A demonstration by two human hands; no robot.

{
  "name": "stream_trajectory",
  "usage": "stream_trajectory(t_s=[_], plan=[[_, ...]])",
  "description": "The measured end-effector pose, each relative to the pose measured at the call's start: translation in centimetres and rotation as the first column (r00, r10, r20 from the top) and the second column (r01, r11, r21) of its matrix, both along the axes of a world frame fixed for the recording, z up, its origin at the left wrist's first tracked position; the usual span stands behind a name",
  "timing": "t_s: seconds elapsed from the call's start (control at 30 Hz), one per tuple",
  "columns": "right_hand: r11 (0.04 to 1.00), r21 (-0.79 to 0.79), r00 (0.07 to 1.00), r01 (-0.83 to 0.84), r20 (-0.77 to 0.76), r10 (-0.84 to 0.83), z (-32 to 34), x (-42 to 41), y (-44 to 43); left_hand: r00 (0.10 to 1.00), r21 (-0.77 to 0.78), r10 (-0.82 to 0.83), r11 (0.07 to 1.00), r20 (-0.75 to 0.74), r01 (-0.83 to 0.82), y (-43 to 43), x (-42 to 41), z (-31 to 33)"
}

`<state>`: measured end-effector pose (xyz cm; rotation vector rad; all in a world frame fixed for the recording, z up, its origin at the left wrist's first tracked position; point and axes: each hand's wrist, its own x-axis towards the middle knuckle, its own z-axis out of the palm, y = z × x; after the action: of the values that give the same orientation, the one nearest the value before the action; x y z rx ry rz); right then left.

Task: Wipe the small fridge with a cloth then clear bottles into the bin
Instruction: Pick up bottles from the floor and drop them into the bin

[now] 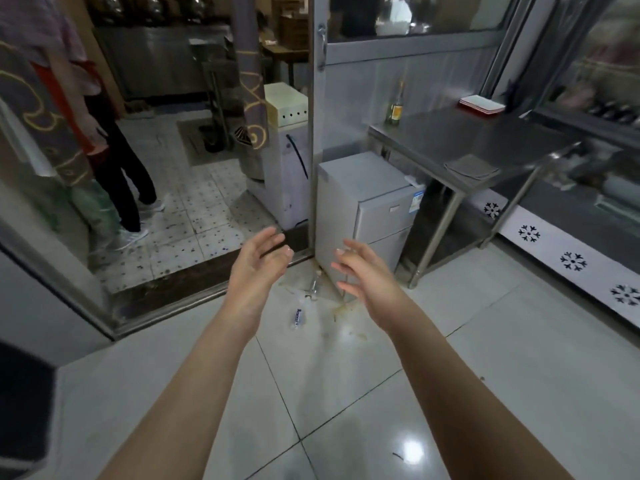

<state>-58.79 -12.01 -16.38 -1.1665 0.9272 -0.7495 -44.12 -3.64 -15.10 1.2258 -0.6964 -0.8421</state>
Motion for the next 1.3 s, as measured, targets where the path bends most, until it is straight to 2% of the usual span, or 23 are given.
stream_trajectory(t_s=[0.3,0.43,0.53,0.67,0.87,1.07,1.3], plan=[[0.983,0.013,0.981,0.186,-0.067,-0.184,-3.6,9.1,-9.0,0.985,0.135,-0.166,0.976,-0.044,0.17,-12.7,10.3,-4.0],[0.964,0.078,0.966,0.254,-0.077,-0.248,-6.8,12.9,-15.7,0.974,0.187,-0.216,0.956,-0.064,0.224,-20.2,14.3,-6.3],[0.935,0.174,0.95,0.31,-0.105,-0.295,-9.5,15.4,-20.2,0.961,0.287,-0.264,0.917,-0.081,0.276,-25.3,16.9,-8.4],[0.906,0.253,0.937,0.34,-0.172,-0.304,-12.2,18.6,-25.1,0.95,0.376,-0.306,0.875,-0.061,0.306,-30.7,20.3,-11.7],[0.872,0.302,0.906,0.385,-0.305,-0.295,-16.5,22.4,-30.2,0.925,0.463,-0.348,0.801,-0.154,0.379,-37.1,24.8,-16.7],[0.786,0.346,0.827,0.512,-0.445,-0.343,-24.7,27.8,-33.9,0.859,0.52,-0.449,0.687,-0.245,0.507,-44.4,29.4,-24.9],[0.642,0.432,0.757,0.634,-0.515,-0.401,-39.5,33.5,-36.7,0.777,0.616,-0.594,0.537,-0.208,0.576,-50.7,33.9,-37.7]])
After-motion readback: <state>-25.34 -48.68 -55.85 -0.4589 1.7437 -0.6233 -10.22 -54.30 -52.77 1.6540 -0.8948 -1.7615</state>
